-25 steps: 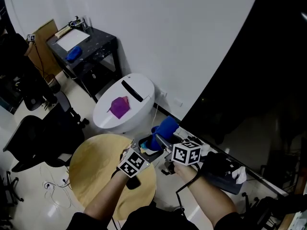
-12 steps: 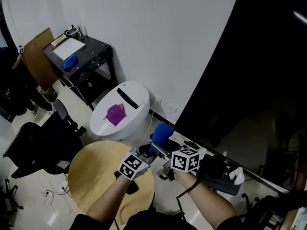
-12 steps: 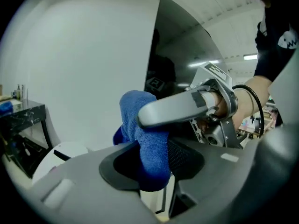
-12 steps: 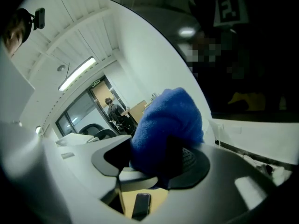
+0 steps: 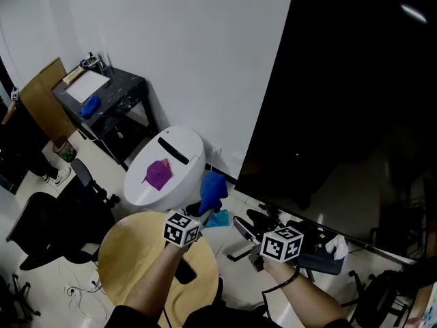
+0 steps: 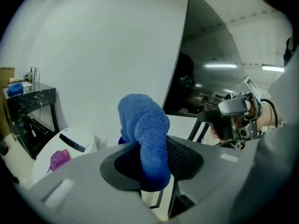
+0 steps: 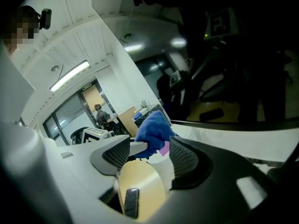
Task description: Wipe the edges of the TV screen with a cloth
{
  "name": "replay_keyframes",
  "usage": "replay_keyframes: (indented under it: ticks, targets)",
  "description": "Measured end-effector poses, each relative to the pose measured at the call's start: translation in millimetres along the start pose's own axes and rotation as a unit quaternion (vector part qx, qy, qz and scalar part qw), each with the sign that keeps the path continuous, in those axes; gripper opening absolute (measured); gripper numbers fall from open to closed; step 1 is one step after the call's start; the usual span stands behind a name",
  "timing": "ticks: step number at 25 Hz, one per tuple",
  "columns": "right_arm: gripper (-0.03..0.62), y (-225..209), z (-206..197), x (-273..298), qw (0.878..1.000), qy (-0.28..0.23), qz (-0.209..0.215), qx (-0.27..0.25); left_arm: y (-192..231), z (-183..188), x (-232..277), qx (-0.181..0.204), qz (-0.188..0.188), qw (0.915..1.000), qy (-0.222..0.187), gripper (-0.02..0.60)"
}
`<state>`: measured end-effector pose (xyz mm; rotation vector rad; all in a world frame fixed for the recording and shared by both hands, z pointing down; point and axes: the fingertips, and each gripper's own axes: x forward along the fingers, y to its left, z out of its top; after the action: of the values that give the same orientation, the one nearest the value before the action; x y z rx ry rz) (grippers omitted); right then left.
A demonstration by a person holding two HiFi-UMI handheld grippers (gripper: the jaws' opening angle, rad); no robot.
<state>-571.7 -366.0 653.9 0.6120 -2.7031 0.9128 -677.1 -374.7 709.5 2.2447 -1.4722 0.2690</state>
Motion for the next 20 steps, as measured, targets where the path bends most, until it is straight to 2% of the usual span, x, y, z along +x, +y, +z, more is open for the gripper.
replay_keyframes:
  ticks: [6, 12, 20]
  targets:
    - [0.270, -10.9, 26.2, -41.4, 0.998, -0.043, -0.035, -0.025, -15.9, 24.9, 25.0, 0.042, -0.025, 0.9986, 0.018, 0.124]
    - [0.270, -3.4, 56.5, -67.5, 0.995, -0.081, -0.036, -0.043, -29.9, 59.5, 34.3, 0.086, -0.039, 0.9955, 0.006, 0.124]
    - [0.270, 2.9, 88.6, -91.2, 0.991, -0.108, -0.036, -0.075, -35.4, 120.4, 22.8, 0.156, -0.039, 0.9870, -0.012, 0.124]
